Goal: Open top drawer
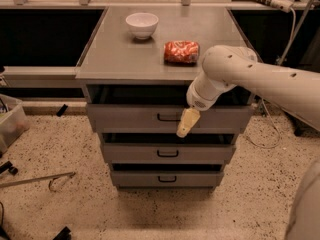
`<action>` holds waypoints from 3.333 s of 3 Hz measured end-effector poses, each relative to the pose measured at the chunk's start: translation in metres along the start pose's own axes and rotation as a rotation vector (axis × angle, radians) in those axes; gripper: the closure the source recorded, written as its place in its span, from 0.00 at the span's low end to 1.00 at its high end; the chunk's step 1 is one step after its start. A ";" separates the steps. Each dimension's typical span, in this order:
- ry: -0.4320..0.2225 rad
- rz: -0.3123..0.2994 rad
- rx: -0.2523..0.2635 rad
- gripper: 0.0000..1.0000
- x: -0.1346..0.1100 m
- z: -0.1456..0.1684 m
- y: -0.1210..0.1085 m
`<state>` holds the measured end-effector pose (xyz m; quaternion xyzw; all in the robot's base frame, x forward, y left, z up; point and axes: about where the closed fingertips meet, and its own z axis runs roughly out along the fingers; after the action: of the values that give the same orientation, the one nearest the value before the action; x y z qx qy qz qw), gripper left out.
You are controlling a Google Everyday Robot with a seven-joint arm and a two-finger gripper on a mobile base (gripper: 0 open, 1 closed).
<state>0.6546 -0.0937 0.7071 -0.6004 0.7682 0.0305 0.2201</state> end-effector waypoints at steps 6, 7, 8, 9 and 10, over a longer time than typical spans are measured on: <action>0.036 -0.009 -0.180 0.00 0.012 0.048 0.027; 0.074 0.000 -0.217 0.00 0.018 0.041 0.047; 0.111 0.079 -0.269 0.00 0.038 0.008 0.099; 0.112 0.076 -0.275 0.00 0.037 0.010 0.099; 0.114 0.108 -0.312 0.00 0.048 0.003 0.125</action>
Offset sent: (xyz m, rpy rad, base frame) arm 0.0138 0.0171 -0.0926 -0.0462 0.2044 0.1097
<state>0.5300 -0.1018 0.6598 -0.5859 0.7965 0.1269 0.0785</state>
